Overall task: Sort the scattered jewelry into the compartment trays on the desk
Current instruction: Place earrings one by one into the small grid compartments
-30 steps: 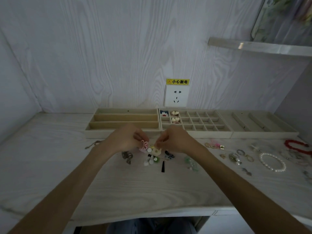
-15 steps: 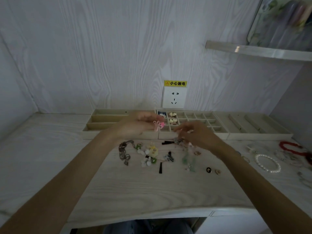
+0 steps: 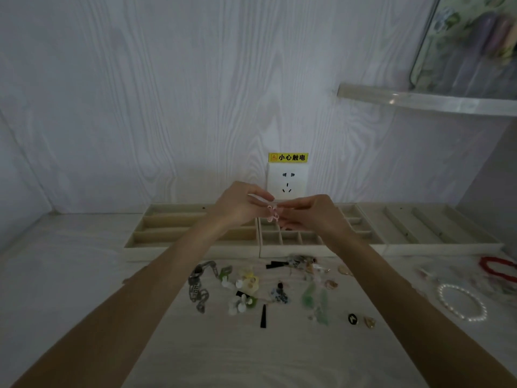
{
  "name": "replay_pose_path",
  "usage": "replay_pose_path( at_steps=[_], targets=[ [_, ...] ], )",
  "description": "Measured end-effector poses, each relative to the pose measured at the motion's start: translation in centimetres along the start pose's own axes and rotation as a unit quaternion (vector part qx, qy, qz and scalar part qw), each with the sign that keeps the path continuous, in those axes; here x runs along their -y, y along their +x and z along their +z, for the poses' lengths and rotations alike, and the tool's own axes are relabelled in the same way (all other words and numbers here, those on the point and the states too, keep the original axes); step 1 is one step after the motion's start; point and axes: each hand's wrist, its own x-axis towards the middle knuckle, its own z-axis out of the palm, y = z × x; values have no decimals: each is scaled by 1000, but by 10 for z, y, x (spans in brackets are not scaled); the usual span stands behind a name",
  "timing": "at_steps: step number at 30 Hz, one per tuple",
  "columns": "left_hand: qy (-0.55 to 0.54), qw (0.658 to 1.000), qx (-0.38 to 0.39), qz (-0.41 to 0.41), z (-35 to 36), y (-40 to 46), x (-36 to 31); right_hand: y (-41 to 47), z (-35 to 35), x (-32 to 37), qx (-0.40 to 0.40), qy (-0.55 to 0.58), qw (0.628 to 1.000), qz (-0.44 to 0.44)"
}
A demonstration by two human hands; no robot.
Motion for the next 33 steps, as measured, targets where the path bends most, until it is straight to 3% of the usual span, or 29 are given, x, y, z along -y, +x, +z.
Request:
replay_pose_path(
  at_steps=[4,10,13,19,24,33],
  targets=[
    [70,997,-26,10,8,7,14,15,-1,-10,-1,-154,988,-21],
    [130,988,-62,54,14,7,20,29,0,-4,-33,-369,919,-133],
    [187,976,-79,83,13,2,18,30,-1,-1,-27,-393,907,-150],
    [202,969,-30,138,22,-7,11,12,-21,-11,32,-465,859,-209],
    [223,962,1,155,34,-5,13,5,-36,-20,100,-421,881,-194],
    [259,953,80,137,35,-4,13,12,-27,-8,106,-585,763,-254]
  ],
)
